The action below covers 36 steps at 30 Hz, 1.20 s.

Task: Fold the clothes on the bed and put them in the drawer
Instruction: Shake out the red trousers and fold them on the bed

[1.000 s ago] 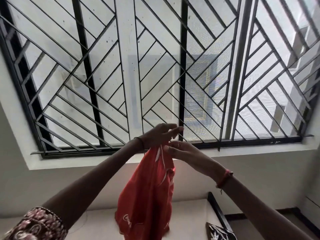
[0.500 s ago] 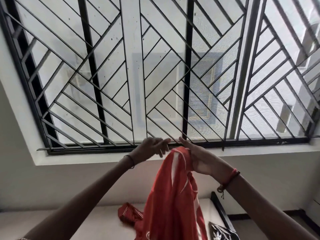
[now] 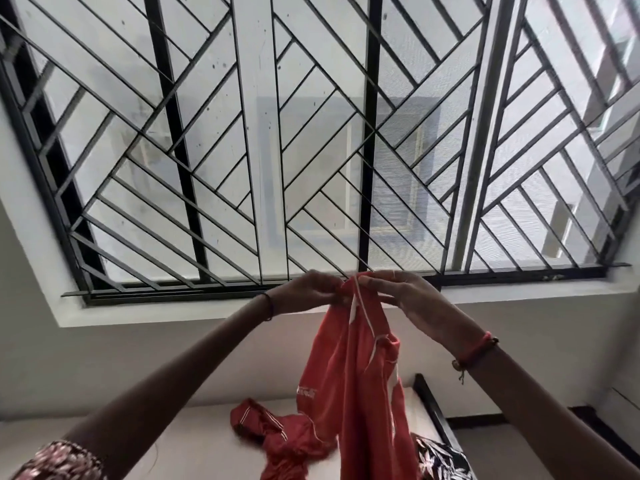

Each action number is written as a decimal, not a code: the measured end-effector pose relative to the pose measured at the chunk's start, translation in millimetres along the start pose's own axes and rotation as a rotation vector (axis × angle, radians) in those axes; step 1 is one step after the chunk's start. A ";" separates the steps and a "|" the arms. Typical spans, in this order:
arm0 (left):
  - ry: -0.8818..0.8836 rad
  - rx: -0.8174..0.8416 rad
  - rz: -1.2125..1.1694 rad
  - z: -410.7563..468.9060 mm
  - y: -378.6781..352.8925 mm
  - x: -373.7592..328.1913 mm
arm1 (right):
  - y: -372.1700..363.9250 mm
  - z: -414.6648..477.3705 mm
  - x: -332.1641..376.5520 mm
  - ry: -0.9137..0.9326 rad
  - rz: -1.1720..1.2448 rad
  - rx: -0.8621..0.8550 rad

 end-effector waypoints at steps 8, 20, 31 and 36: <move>0.130 0.018 -0.372 14.8 13.3 -23.9 | 11.3 1.8 6.8 0.192 -0.049 -0.260; -0.031 0.038 0.235 18.6 43.2 -46.7 | -1.7 0.0 -21.4 0.340 -0.031 -0.014; -0.029 -0.192 0.095 -11.1 92.8 -30.1 | 12.7 -19.7 -99.3 -0.001 -0.200 0.116; -0.013 -0.230 0.127 -28.6 101.9 -4.4 | 41.0 -10.4 -66.5 0.052 -0.272 0.028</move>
Point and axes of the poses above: each hand's wrist, its own z-axis towards the middle knuckle, its own y-axis out of the back of the hand, x = y × z, the point moved 5 cm from there along z, towards the middle knuckle, and after that the axes turned 9 degrees about x, right-handed, at the moved point
